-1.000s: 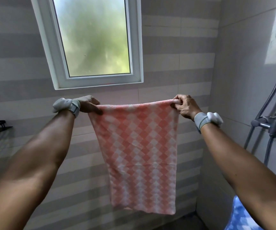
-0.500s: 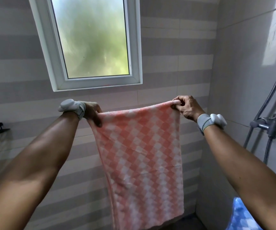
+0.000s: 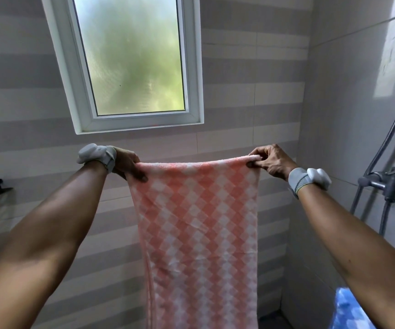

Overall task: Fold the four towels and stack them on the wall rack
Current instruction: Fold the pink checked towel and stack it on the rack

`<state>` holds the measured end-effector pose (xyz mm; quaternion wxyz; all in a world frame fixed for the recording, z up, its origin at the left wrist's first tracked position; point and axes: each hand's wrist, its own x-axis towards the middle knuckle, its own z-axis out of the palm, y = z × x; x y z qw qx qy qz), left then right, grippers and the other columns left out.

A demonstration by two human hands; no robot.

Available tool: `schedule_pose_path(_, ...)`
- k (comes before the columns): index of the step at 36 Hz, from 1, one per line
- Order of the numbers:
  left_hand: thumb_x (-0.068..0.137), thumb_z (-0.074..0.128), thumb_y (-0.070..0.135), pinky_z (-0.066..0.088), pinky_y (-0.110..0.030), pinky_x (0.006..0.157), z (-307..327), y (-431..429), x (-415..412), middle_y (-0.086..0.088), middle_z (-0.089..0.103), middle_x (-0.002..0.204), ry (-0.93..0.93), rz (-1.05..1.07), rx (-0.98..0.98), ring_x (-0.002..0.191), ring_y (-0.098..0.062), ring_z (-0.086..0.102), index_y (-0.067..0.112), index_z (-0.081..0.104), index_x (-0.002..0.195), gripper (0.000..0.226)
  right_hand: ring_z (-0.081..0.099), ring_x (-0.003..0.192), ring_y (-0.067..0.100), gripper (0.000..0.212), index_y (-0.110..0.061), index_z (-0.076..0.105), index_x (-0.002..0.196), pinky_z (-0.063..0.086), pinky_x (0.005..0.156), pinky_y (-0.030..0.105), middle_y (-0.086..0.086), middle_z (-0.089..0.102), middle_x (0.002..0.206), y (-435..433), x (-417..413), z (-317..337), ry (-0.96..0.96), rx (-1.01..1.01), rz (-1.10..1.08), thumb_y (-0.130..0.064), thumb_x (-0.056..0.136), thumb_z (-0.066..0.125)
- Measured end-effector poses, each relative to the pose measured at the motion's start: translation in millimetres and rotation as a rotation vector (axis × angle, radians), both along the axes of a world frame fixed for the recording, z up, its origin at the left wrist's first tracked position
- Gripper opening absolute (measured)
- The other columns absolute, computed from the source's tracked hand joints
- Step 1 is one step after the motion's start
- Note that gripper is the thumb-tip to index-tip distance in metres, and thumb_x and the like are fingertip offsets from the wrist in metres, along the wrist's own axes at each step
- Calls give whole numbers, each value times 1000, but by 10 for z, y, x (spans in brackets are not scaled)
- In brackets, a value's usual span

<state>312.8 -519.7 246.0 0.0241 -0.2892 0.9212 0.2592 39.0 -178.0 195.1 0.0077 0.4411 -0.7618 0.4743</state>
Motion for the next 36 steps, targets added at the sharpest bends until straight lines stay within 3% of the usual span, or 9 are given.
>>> schedule_pose_path(3, 81, 77, 4, 55, -21, 59, 7, -59, 33, -10, 68, 76, 111, -14, 43, 60, -11, 65, -8, 71, 90, 17, 62, 68, 7, 14, -3, 71, 87, 50, 72, 20, 5, 69, 75, 23, 11, 43, -54, -51, 21, 2, 77, 80)
schedule_pose_path(11, 82, 74, -2, 59, -24, 67, 109, -84, 16, -15, 70, 89, 182, -78, 49, 69, -15, 68, -1, 71, 91, 10, 63, 58, -4, 23, 4, 68, 93, 47, 59, 8, 4, 68, 74, 66, 22, 130, -48, -58, 27, 14, 74, 76)
schedule_pose_path(17, 79, 79, 5, 59, -35, 81, 102, -73, -47, -13, 71, 96, 257, -101, -20, 86, -21, 67, 2, 72, 106, 28, 67, 62, -1, 38, 1, 70, 104, 51, 63, 10, 3, 71, 80, 73, -35, 85, -77, 8, 17, 18, 71, 77)
schedule_pose_path(22, 79, 81, 11, 55, -25, 65, 48, -72, -105, -3, 71, 85, 276, -148, -105, 76, -13, 65, 11, 75, 101, 23, 62, 62, 9, 22, -18, 76, 74, 48, 63, 20, -1, 72, 67, 24, -152, -57, 50, 165, -50, 3, 70, 84)
schedule_pose_path(27, 79, 80, 13, 56, -36, 73, 54, -103, -120, -4, 69, 83, 170, -191, -187, 79, -19, 62, 17, 75, 89, 12, 62, 68, 15, 24, -19, 65, 67, 52, 69, 33, 1, 73, 73, -24, -204, -117, 147, 152, -77, -8, 70, 87)
schedule_pose_path(30, 76, 84, 23, 53, -22, 73, 113, -223, -105, -6, 72, 93, 379, -125, -213, 86, -17, 61, 27, 74, 89, 16, 51, 57, 11, 28, -16, 59, 69, 46, 55, 29, 6, 61, 63, 10, -107, 73, 85, -20, -89, -9, 74, 86)
schedule_pose_path(33, 74, 82, 39, 52, -11, 76, 169, -165, -34, -10, 68, 119, 1074, -24, 217, 104, -15, 63, 28, 56, 128, 61, 59, 63, 2, 30, -6, 56, 94, 51, 59, 20, 0, 62, 77, 101, 88, 262, -84, -494, 16, -4, 79, 82)
schedule_pose_path(34, 78, 82, 24, 55, -22, 84, 146, -72, -17, -10, 65, 123, 1161, -103, 402, 108, -17, 65, 34, 46, 133, 66, 68, 78, 4, 40, -4, 56, 107, 56, 68, 21, 3, 69, 91, 159, 144, 247, -142, -523, 95, -5, 77, 83)
schedule_pose_path(36, 73, 85, 14, 53, -41, 92, 0, 32, -18, -7, 65, 126, 934, -207, 446, 115, -21, 65, 41, 41, 134, 81, 72, 99, 19, 57, -8, 60, 122, 61, 77, 32, 4, 74, 107, 170, 201, 119, -204, -362, 175, -9, 72, 87)
